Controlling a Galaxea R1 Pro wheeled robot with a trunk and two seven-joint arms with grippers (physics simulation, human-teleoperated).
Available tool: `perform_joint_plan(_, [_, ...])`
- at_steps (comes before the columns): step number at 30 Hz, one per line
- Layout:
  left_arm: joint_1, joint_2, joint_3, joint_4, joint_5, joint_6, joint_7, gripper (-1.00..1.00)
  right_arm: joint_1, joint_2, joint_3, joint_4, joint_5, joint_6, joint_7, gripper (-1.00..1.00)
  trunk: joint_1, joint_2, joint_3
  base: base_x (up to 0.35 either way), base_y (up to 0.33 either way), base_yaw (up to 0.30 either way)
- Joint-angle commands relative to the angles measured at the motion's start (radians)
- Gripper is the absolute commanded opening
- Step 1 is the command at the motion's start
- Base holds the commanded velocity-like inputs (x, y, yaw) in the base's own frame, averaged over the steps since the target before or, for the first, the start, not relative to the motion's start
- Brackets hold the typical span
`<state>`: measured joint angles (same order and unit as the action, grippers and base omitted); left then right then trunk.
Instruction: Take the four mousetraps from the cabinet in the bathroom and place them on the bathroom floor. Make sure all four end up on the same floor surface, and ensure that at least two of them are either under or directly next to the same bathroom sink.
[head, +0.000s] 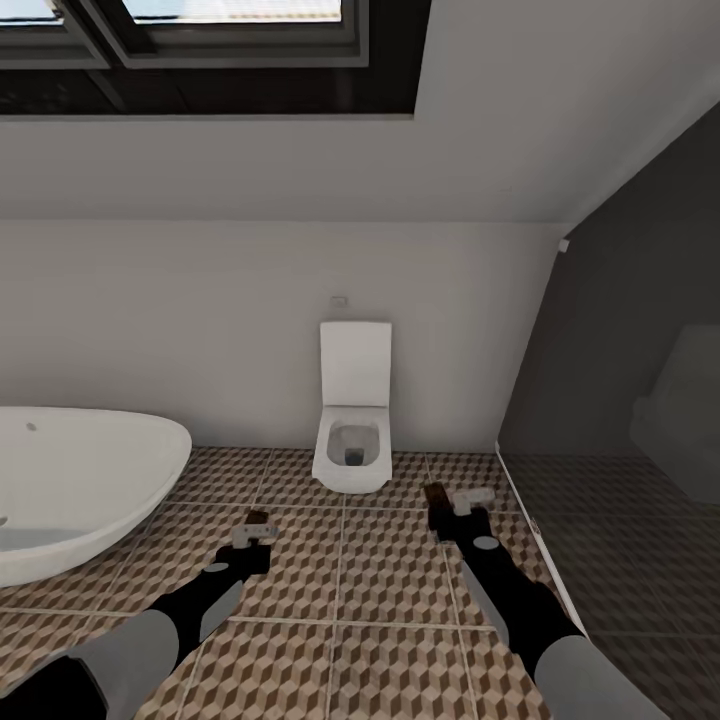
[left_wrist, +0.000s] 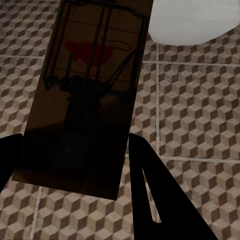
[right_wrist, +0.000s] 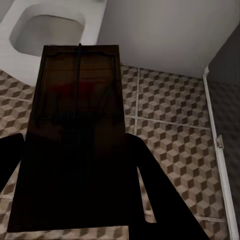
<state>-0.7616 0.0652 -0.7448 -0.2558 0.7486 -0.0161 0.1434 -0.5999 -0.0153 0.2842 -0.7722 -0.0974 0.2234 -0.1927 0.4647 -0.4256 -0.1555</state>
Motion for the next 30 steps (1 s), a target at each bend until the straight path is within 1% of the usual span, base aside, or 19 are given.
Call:
perform_joint_plan(1, [-0.001, 0.001, -0.009, -0.002, 0.005, -0.001, 0.008, -1.0, -0.001, -0.002, 0.007, -0.004, -0.013, 0.005, -0.013, -1.0, 0.004, -0.009, -0.005, 0.0, 0.0, 0.0])
perform_joint_plan(13, [-0.001, 0.001, -0.009, -0.003, 0.005, -0.001, 0.008, -1.0, 0.0, -0.001, 0.009, -0.012, -0.013, 0.004, -0.011, -1.0, 0.05, -0.093, -0.059, 0.0, 0.0, 0.0])
perform_joint_plan(16, [-0.001, 0.001, -0.011, -0.022, 0.005, 0.0, 0.008, -1.0, 0.0, 0.0, 0.009, -0.012, -0.013, 0.004, -0.01, -1.0, 0.062, -0.114, -0.073, 0.0, 0.0, 0.0])
perform_joint_plan(24, [-0.001, 0.001, -0.009, -0.036, 0.005, 0.001, 0.008, -1.0, 0.0, 0.001, 0.01, -0.012, -0.013, 0.004, -0.009, -1.0, 0.093, -0.17, -0.111, 0.0, 0.0, 0.0])
perform_joint_plan(25, [-0.001, 0.001, -0.009, -0.044, 0.004, 0.002, 0.009, -1.0, 0.0, 0.002, 0.01, -0.012, -0.013, 0.004, -0.01, -1.0, 0.096, -0.177, -0.116, 0.0, 0.0, 0.0])
perform_joint_plan(30, [-0.001, 0.02, -0.008, -0.115, 0.003, 0.005, 0.01, -1.0, 0.0, 0.004, 0.01, -0.012, -0.013, 0.004, -0.01, -1.0, 0.116, -0.212, -0.139, 0.0, 0.0, 0.0])
